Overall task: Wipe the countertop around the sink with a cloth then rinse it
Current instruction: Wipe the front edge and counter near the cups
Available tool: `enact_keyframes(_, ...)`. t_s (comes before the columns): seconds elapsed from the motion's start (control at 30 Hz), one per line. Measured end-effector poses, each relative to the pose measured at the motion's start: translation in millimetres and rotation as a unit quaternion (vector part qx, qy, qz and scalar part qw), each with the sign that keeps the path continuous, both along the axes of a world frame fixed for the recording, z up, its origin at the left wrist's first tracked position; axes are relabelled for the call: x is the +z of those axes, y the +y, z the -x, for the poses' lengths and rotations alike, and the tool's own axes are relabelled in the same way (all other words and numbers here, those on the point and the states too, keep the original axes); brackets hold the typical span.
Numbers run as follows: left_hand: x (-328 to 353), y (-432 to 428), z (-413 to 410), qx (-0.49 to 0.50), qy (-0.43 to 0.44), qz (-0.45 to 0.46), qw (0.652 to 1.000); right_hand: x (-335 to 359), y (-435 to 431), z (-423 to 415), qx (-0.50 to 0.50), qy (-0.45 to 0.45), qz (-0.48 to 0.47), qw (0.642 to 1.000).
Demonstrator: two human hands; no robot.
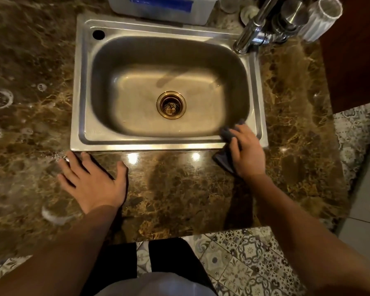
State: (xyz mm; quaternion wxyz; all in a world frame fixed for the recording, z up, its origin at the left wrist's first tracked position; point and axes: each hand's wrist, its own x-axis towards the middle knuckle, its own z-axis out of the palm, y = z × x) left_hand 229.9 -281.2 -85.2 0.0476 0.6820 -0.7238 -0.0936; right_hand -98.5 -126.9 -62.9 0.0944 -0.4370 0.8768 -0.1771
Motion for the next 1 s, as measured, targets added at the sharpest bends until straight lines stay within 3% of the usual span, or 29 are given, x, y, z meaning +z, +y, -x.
enact_keyframes(0.1, 0, 0, 1, 0.005, 0.0, 0.001, 1.0, -3, 22, 24, -0.03, 0.036, -0.021, 0.999)
enact_keyframes(0.27, -1, -1, 0, 0.003, 0.0, -0.002, 1.0, -10, -12, -34, -0.192, 0.039, 0.005, 0.981)
enact_keyframes(0.5, 2, 0, 0, 0.003, 0.002, -0.008, 1.0, -12, -64, -141, -0.031, 0.037, 0.009, 0.999)
enact_keyframes(0.7, 3, -1, -1, 0.0, -0.026, -0.007, 1.0, -16, -138, -221, 0.144, -0.006, 0.06, 0.988)
enact_keyframes(0.83, 2, -1, -1, 0.002, -0.022, -0.015, 1.0, -18, -154, -229, 0.195, -0.055, 0.091, 0.975)
enact_keyframes(1.0, 7, -2, -1, 0.009, 0.007, -0.015, 1.0, -14, -129, -186, 0.282, -0.019, 0.104, 0.953)
